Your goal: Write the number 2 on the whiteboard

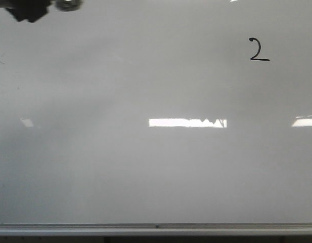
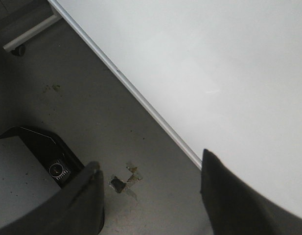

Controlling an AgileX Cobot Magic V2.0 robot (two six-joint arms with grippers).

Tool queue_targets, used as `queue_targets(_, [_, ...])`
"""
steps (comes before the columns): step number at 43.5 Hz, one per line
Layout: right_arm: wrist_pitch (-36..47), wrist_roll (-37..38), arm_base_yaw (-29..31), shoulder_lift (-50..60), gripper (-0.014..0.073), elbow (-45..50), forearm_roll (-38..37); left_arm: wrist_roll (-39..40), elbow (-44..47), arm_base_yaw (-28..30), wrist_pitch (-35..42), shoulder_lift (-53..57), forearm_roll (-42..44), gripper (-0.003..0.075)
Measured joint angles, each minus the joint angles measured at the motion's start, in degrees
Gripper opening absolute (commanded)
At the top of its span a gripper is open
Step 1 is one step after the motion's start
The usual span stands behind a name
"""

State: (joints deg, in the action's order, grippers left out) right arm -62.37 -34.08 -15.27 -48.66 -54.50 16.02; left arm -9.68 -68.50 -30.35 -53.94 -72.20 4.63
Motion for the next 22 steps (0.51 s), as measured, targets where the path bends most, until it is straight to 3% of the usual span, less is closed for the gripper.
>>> queue_targets(7, [0.0, 0.1, 0.1, 0.0, 0.0463, 0.0, 0.0, 1.8, 6.7, 13.6, 7.1, 2.5, -0.4, -0.002])
queue_targets(12, [0.0, 0.2, 0.1, 0.0, 0.0463, 0.0, 0.0, 2.6, 13.0, 22.1, 17.9, 2.4, -3.9, -0.002])
queue_targets(22, [0.0, 0.3, 0.1, 0.0, 0.0463, 0.0, 0.0, 3.0, 23.6, 28.1, 42.6, -0.1, -9.2, -0.002])
